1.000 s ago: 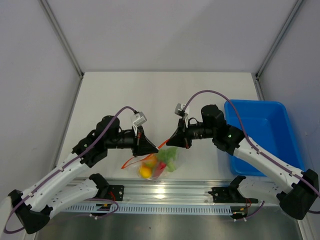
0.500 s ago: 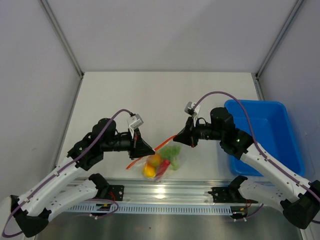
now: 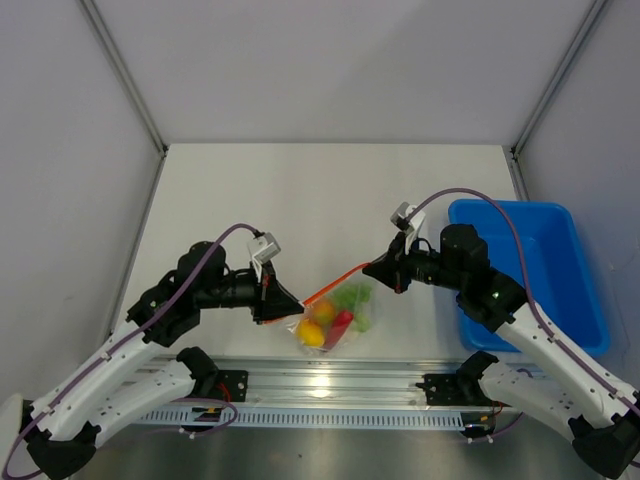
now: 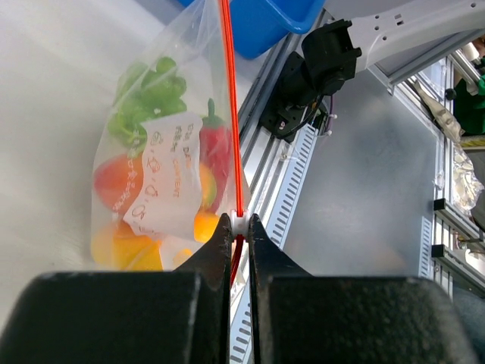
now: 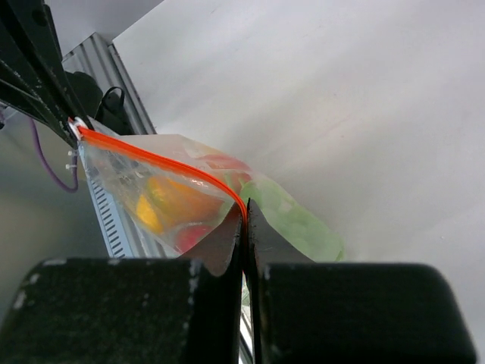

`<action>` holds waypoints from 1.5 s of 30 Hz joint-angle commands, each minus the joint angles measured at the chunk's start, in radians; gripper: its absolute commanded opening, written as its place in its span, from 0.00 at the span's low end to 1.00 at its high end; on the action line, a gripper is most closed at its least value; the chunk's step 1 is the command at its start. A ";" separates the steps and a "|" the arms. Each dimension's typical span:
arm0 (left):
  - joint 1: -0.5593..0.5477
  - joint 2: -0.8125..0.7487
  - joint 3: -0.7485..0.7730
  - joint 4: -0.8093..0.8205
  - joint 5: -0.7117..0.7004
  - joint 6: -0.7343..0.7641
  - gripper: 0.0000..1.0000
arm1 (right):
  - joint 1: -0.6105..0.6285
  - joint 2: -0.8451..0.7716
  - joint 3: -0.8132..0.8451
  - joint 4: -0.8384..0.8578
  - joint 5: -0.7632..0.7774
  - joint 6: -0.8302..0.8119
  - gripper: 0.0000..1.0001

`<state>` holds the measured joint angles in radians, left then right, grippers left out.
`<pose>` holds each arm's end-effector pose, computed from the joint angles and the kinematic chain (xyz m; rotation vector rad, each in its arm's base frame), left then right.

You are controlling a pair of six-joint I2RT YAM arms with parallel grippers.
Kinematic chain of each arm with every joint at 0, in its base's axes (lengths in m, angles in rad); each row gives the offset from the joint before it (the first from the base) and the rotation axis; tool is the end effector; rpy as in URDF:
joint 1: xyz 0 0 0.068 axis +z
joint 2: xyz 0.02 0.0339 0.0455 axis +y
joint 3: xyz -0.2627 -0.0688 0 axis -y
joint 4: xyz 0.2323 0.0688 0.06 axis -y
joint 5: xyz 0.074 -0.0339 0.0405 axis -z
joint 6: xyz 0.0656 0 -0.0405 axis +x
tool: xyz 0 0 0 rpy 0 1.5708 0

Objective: Place the food in the zip-top bag and seal the zipper
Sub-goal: Zip the zipper food storage bag at the center of the board, then place the zipper food storage bag at the center of the board.

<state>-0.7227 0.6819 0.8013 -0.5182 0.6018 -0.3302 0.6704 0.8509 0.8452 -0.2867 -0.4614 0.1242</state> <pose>0.0936 -0.1321 0.3166 0.8253 1.9552 -1.2510 0.1437 0.1512 0.3314 -0.8403 1.7578 0.9677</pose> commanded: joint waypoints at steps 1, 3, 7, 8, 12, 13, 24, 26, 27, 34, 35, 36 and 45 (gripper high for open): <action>0.009 -0.024 0.009 -0.051 0.003 0.025 0.05 | -0.020 -0.029 0.003 0.017 0.102 -0.008 0.00; 0.009 -0.028 0.010 -0.066 -0.007 0.029 0.05 | -0.020 -0.032 0.002 0.011 0.110 -0.009 0.00; 0.012 -0.041 0.012 -0.097 -0.023 0.037 0.05 | -0.023 -0.044 -0.003 0.014 0.131 -0.005 0.00; 0.012 -0.044 0.012 -0.101 -0.027 0.039 0.05 | -0.025 -0.047 -0.006 0.012 0.138 -0.003 0.00; 0.014 -0.058 0.010 -0.128 -0.040 0.042 0.05 | -0.037 -0.056 -0.009 0.009 0.148 -0.003 0.00; 0.014 -0.059 0.012 -0.140 -0.045 0.043 0.05 | -0.040 -0.056 -0.008 0.006 0.153 -0.003 0.00; 0.017 -0.093 0.029 -0.210 -0.105 0.025 0.05 | -0.084 -0.084 -0.006 -0.017 0.141 -0.003 0.00; 0.017 -0.093 0.032 -0.224 -0.109 0.011 0.04 | -0.086 -0.082 -0.006 -0.020 0.142 -0.003 0.00; 0.017 -0.097 0.030 -0.226 -0.112 0.008 0.04 | -0.088 -0.082 -0.006 -0.020 0.142 -0.003 0.00; 0.017 -0.113 0.032 -0.247 -0.129 0.002 0.06 | -0.097 -0.079 -0.006 -0.019 0.132 -0.001 0.00; 0.017 -0.114 0.030 -0.247 -0.129 0.000 0.06 | -0.098 -0.078 -0.006 -0.017 0.129 0.000 0.00; 0.019 -0.114 0.029 -0.246 -0.132 -0.001 0.06 | -0.098 -0.076 -0.006 -0.016 0.125 -0.001 0.00; 0.019 -0.076 0.029 -0.233 -0.183 -0.056 0.35 | -0.097 -0.058 -0.035 0.007 0.093 0.012 0.00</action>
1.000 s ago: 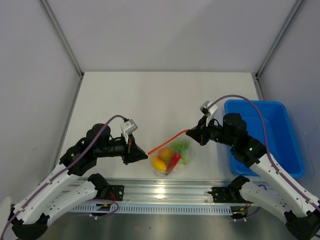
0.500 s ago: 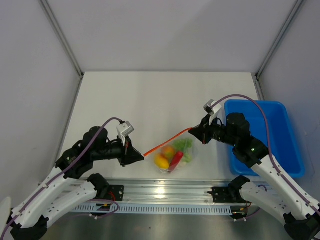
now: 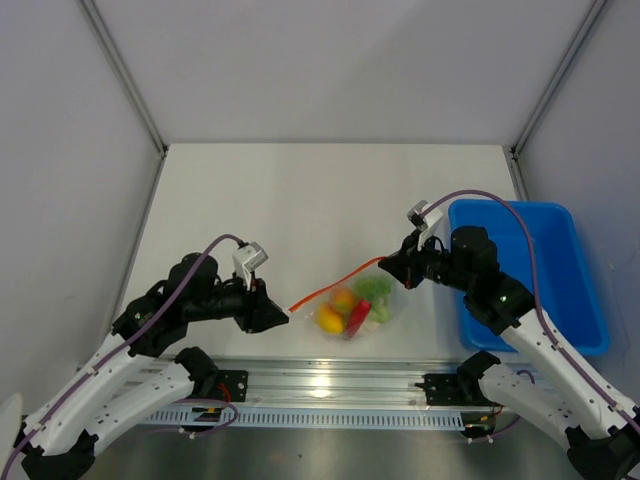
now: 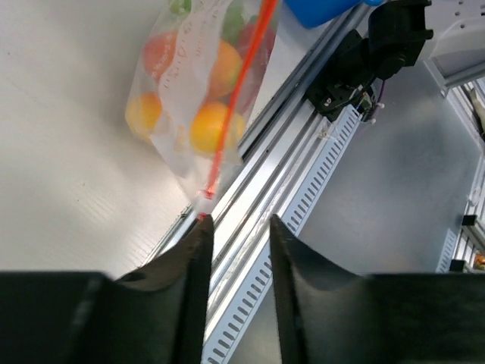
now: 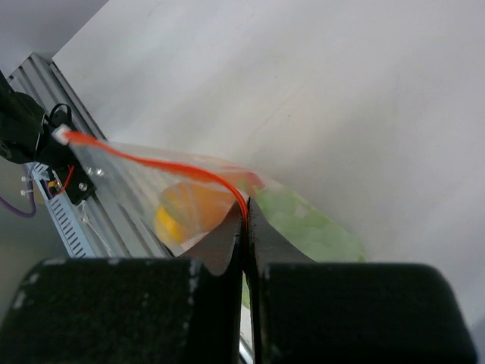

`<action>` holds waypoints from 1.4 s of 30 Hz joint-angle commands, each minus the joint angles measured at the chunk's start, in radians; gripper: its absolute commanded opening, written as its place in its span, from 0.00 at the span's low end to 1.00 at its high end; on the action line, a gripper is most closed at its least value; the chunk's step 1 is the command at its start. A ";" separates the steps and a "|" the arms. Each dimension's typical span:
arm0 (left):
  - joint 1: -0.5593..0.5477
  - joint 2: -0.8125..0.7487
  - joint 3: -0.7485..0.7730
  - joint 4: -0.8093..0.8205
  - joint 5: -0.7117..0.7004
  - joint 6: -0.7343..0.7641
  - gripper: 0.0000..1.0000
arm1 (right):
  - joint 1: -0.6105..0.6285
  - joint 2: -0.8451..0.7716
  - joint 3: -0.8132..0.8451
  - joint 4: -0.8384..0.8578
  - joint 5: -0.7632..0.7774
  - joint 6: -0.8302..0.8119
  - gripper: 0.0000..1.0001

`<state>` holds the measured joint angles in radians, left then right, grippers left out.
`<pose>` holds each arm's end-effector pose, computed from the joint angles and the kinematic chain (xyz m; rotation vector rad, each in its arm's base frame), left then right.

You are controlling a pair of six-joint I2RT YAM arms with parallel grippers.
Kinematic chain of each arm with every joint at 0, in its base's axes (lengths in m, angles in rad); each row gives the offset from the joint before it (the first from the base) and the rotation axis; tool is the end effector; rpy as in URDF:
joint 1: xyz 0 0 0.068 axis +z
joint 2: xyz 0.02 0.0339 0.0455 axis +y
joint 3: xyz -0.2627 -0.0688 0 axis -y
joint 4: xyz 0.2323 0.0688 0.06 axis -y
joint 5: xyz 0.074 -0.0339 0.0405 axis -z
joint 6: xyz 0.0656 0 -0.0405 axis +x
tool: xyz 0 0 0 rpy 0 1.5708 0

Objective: Place the food in the zip-top bag and seal the zipper
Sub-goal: Place the zipper food storage bag at the center of the board.

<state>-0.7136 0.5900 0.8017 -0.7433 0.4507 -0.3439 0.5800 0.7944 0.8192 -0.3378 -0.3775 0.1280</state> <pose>0.0803 -0.1073 0.2997 0.6954 2.1322 -1.0818 0.1499 0.1271 0.3251 -0.6938 1.8207 0.8325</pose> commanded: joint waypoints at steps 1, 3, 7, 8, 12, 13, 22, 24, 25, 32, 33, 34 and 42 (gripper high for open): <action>0.011 0.016 0.027 -0.007 -0.044 -0.059 0.40 | -0.008 -0.001 -0.011 0.060 0.009 0.012 0.00; 0.011 0.010 0.031 -0.004 -0.089 -0.070 0.57 | -0.008 0.002 -0.014 0.063 0.008 0.016 0.00; 0.009 -0.015 0.050 0.010 -0.136 -0.066 0.81 | -0.008 0.022 -0.020 0.074 0.005 0.031 0.00; 0.009 -0.019 0.054 0.016 -0.141 -0.061 0.97 | -0.008 0.029 -0.020 0.079 0.005 0.036 0.00; 0.011 -0.027 0.083 0.009 -0.199 -0.035 0.99 | -0.008 0.119 0.008 0.094 0.018 0.055 0.00; 0.011 -0.027 0.090 0.009 -0.202 -0.033 0.99 | -0.008 0.143 0.017 0.094 0.025 0.058 0.00; 0.011 -0.051 0.036 0.079 -0.115 -0.061 1.00 | -0.058 0.515 0.230 0.091 0.153 0.150 0.00; 0.011 -0.065 0.021 0.097 -0.100 -0.082 1.00 | -0.077 0.635 0.302 0.094 0.153 0.173 0.00; 0.009 -0.071 0.018 0.104 -0.093 -0.090 0.99 | -0.083 0.673 0.328 0.097 0.155 0.182 0.00; 0.009 -0.136 -0.022 0.122 -0.067 -0.139 1.00 | -0.129 0.989 0.579 0.063 0.152 0.240 0.00; 0.009 -0.148 -0.028 0.124 -0.061 -0.144 0.99 | -0.143 1.050 0.603 0.062 0.147 0.249 0.00; 0.009 -0.151 -0.032 0.125 -0.058 -0.147 0.99 | -0.149 1.080 0.645 0.063 0.144 0.272 0.00; 0.009 -0.188 -0.078 0.177 -0.023 -0.190 0.99 | -0.193 1.240 0.677 0.068 0.172 0.358 0.00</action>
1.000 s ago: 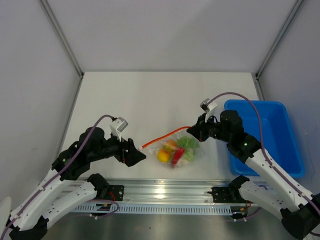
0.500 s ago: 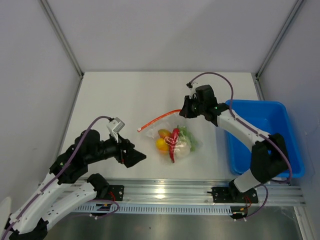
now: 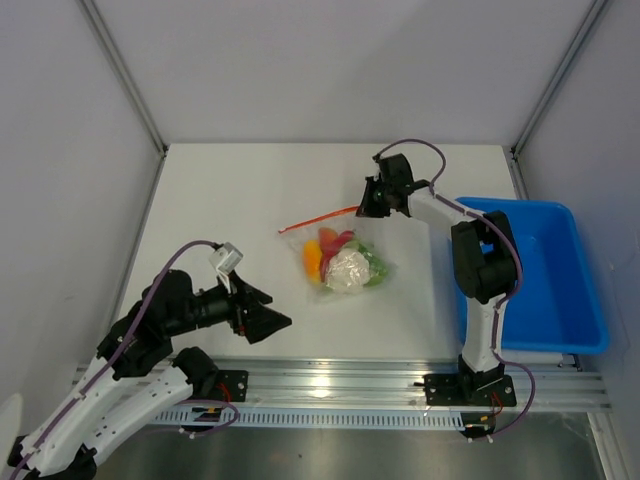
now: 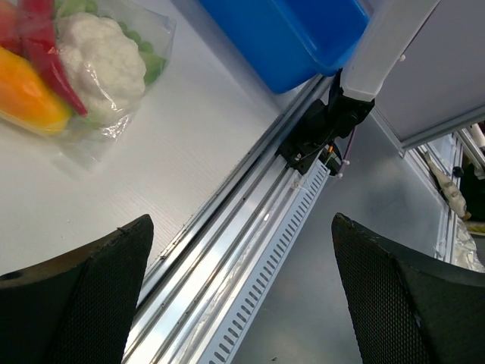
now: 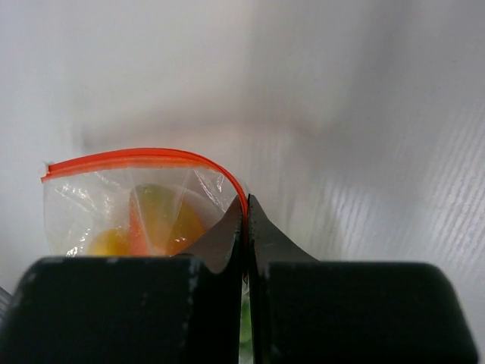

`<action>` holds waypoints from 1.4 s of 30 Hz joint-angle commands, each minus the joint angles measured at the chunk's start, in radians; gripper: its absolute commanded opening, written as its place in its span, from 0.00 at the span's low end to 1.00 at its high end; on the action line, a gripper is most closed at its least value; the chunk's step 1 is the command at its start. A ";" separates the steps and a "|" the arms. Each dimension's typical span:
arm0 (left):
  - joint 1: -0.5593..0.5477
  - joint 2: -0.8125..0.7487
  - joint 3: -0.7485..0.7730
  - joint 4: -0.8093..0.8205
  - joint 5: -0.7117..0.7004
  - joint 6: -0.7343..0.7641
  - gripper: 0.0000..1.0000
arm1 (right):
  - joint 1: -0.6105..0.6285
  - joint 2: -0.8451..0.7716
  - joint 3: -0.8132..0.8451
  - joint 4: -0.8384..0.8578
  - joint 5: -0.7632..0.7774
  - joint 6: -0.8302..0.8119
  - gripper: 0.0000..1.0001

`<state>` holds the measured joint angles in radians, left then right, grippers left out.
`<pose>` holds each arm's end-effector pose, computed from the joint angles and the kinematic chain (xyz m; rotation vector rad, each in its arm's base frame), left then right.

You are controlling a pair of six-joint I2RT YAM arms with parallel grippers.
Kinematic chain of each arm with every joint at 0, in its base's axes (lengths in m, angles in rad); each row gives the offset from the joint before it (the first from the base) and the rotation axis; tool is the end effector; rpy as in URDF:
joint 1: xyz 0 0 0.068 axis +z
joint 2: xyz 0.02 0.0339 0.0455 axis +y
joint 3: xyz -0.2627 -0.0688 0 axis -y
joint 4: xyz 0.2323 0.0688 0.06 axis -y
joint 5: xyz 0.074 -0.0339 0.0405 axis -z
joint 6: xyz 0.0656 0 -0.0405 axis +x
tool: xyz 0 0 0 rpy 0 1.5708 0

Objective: Place the food in the zip-top bag and seal the zipper
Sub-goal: Place the zipper food storage bag at the center of the board, then reset both arms

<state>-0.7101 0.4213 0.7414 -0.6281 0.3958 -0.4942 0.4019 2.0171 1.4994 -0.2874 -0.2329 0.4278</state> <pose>0.0670 -0.0909 0.3102 0.5107 1.9708 -1.1672 0.4179 0.1941 0.1883 -0.0837 2.4517 0.6601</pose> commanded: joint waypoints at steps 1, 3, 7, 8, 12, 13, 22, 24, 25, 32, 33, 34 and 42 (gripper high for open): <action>0.006 -0.024 -0.022 0.068 0.032 -0.044 1.00 | -0.018 0.019 -0.004 0.030 0.026 0.058 0.00; 0.005 -0.032 -0.039 0.083 0.037 -0.058 0.99 | -0.021 0.023 -0.047 0.057 0.024 0.075 0.00; 0.005 -0.026 -0.068 0.116 0.048 -0.070 1.00 | -0.021 0.043 -0.076 0.079 0.029 0.075 0.00; 0.006 -0.019 -0.069 0.119 0.048 -0.075 0.99 | -0.021 0.054 -0.074 0.077 0.035 0.074 0.00; 0.006 -0.016 -0.082 0.134 0.037 -0.093 1.00 | -0.021 0.069 -0.041 0.047 0.050 0.046 0.10; 0.006 -0.016 -0.083 0.139 0.031 -0.096 1.00 | -0.021 0.069 -0.033 0.039 0.058 0.040 0.13; 0.008 0.022 -0.042 0.076 -0.020 -0.040 0.99 | -0.012 -0.026 -0.033 -0.033 0.148 -0.037 0.67; 0.008 0.037 -0.040 0.077 -0.020 -0.030 0.99 | -0.012 -0.056 -0.056 -0.038 0.165 -0.050 0.81; 0.008 0.053 -0.037 0.085 -0.018 -0.027 0.99 | -0.014 -0.089 -0.065 -0.038 0.179 -0.055 0.92; 0.009 0.102 -0.053 0.136 -0.041 -0.017 0.99 | 0.006 -0.239 -0.132 -0.068 0.233 -0.093 0.99; 0.014 0.108 -0.047 0.140 -0.043 -0.015 0.99 | 0.011 -0.259 -0.157 -0.073 0.236 -0.099 0.99; 0.018 0.114 -0.047 0.146 -0.051 -0.017 1.00 | 0.011 -0.282 -0.172 -0.076 0.263 -0.101 0.99; 0.125 0.177 -0.100 0.316 -0.055 -0.115 1.00 | 0.038 -0.611 -0.410 -0.075 0.294 -0.070 0.99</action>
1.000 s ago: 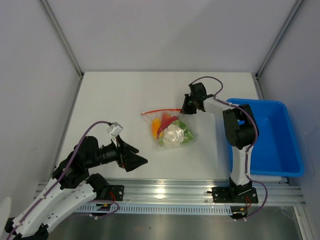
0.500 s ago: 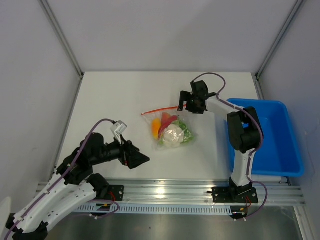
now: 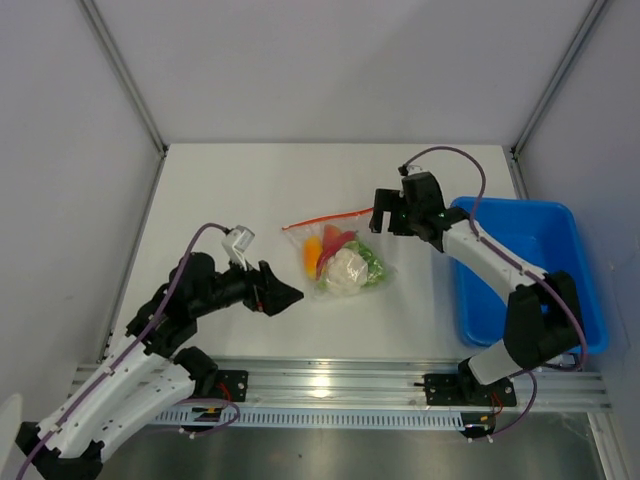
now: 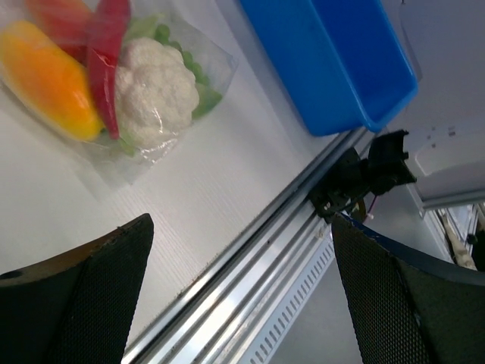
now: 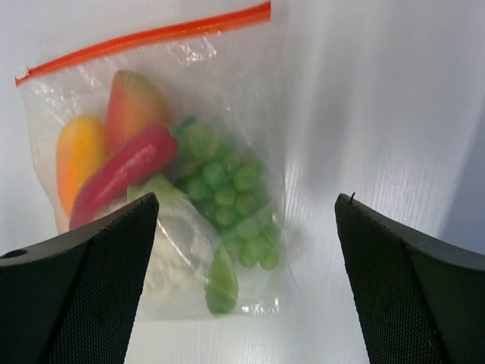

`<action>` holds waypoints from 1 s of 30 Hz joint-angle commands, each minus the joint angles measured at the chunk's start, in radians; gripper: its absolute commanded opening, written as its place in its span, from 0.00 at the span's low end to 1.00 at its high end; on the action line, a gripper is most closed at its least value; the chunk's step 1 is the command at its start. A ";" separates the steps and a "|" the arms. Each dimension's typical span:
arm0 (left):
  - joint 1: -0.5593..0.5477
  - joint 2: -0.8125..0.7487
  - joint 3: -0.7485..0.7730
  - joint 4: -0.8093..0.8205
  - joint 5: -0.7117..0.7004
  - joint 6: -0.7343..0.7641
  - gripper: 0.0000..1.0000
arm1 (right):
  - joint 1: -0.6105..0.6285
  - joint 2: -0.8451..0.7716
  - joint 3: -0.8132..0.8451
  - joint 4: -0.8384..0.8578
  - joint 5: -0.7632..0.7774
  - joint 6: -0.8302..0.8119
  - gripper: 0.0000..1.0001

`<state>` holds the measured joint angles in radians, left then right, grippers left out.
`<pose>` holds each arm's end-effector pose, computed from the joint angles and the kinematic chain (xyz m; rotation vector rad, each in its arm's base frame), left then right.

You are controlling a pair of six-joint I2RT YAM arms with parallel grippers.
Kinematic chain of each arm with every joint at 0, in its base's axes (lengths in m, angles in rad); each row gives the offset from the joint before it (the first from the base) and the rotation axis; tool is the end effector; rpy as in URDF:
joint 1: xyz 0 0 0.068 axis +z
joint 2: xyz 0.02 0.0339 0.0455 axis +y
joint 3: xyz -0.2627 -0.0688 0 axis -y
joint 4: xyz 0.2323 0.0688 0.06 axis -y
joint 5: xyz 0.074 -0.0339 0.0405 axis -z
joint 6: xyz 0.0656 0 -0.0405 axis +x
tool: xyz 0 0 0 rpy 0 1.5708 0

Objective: Place the food in the zip-top bag and seal the zipper
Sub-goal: Reset both arms

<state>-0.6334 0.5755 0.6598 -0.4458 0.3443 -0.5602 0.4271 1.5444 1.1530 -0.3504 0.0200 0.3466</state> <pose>0.1102 -0.1084 0.2878 0.3236 2.0554 -1.0993 0.3224 0.1453 0.2486 -0.0839 2.3397 0.3669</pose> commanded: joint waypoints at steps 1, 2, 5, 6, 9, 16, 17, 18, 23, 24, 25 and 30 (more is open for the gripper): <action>0.066 0.036 -0.023 0.153 -0.001 -0.072 0.99 | 0.018 -0.173 -0.088 -0.013 0.044 0.021 1.00; 0.086 0.050 -0.026 0.173 0.011 -0.082 0.99 | 0.022 -0.209 -0.142 -0.015 0.047 0.028 1.00; 0.171 0.109 -0.040 0.260 0.035 -0.135 1.00 | 0.038 -0.352 -0.246 -0.025 0.073 0.060 0.99; 0.222 0.121 -0.048 0.286 0.059 -0.148 0.99 | 0.039 -0.389 -0.272 -0.027 0.078 0.066 0.99; 0.325 0.152 -0.087 0.392 0.113 -0.210 1.00 | 0.065 -0.548 -0.380 -0.030 0.113 0.089 1.00; 0.469 0.095 -0.178 0.492 0.117 -0.280 0.99 | 0.145 -0.846 -0.591 -0.058 0.159 0.256 0.99; 0.474 0.078 -0.198 0.504 0.117 -0.279 0.99 | 0.157 -0.874 -0.611 -0.058 0.162 0.268 0.99; 0.477 0.039 -0.213 0.504 0.117 -0.273 0.99 | 0.185 -0.923 -0.645 -0.056 0.181 0.293 0.99; 0.480 -0.110 -0.265 0.453 0.078 -0.244 0.99 | 0.246 -1.024 -0.699 -0.074 0.253 0.359 0.99; 0.480 -0.164 -0.296 0.453 0.079 -0.247 1.00 | 0.257 -1.043 -0.704 -0.078 0.271 0.368 0.99; 0.480 -0.189 -0.305 0.453 0.082 -0.253 0.99 | 0.262 -1.052 -0.711 -0.087 0.281 0.393 1.00; 0.480 -0.333 -0.423 0.466 0.133 -0.312 1.00 | 0.308 -1.118 -0.791 -0.058 0.281 0.431 0.99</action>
<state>-0.1646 0.2996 0.3069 -0.0093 0.4351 -0.8249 0.7063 0.4625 0.4042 -0.4297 0.2565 0.7204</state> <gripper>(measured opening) 0.994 0.993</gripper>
